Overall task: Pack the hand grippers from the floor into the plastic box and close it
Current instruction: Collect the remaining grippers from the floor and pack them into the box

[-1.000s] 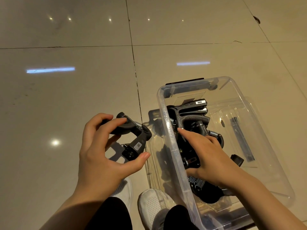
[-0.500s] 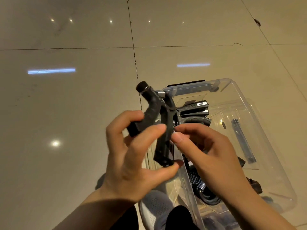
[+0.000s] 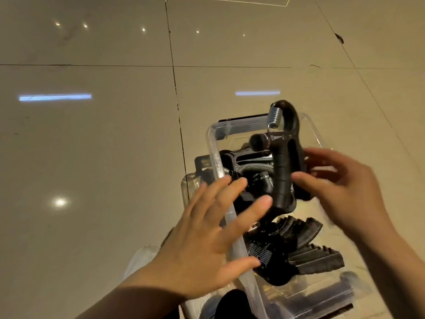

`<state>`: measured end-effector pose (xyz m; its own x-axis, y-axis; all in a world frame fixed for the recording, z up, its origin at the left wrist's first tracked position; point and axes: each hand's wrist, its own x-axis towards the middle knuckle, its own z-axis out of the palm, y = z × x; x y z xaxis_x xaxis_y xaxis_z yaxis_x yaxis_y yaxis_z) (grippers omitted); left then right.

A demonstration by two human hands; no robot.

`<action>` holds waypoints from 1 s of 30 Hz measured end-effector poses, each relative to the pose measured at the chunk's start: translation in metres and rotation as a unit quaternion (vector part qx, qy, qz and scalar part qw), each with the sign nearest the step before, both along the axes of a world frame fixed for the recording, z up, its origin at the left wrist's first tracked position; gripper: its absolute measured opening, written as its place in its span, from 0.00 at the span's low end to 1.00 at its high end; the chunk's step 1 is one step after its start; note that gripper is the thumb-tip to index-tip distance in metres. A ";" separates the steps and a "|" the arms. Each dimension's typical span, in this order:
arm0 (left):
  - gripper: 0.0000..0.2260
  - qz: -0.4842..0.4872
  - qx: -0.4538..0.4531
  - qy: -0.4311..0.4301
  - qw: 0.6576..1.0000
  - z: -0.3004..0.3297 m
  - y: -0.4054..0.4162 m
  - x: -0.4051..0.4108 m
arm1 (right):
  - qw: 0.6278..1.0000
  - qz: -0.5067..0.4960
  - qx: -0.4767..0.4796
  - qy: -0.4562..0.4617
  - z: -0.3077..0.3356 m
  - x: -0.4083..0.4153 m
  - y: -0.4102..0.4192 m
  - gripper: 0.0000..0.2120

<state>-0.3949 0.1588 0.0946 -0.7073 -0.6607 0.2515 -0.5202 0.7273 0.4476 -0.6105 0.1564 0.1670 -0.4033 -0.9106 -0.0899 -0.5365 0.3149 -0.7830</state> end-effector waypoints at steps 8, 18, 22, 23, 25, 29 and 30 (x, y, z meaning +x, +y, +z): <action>0.35 0.028 0.065 -0.174 0.982 -0.012 0.005 0.003 | 0.810 0.271 0.029 0.518 -0.033 -0.038 -0.068 0.15; 0.35 0.030 0.064 -0.194 0.978 -0.014 0.003 0.003 | 0.759 0.377 -0.060 0.528 -0.075 -0.033 -0.097 0.12; 0.36 0.033 0.067 -0.193 0.978 -0.014 0.004 0.005 | 0.810 0.320 -0.041 0.491 -0.072 -0.037 -0.084 0.13; 0.36 0.033 0.069 -0.192 0.979 -0.015 0.004 0.005 | 0.823 0.314 -0.032 0.472 -0.071 -0.039 -0.078 0.13; 0.36 0.032 0.069 -0.188 0.979 -0.016 0.004 0.005 | 0.841 0.313 0.001 0.442 -0.071 -0.043 -0.063 0.16; 0.36 0.034 0.066 -0.189 0.979 -0.015 0.004 0.006 | 0.854 0.298 0.107 0.414 -0.081 -0.047 -0.045 0.22; 0.36 0.033 0.065 -0.190 0.979 -0.015 0.005 0.005 | 0.856 0.289 0.117 0.412 -0.084 -0.047 -0.044 0.22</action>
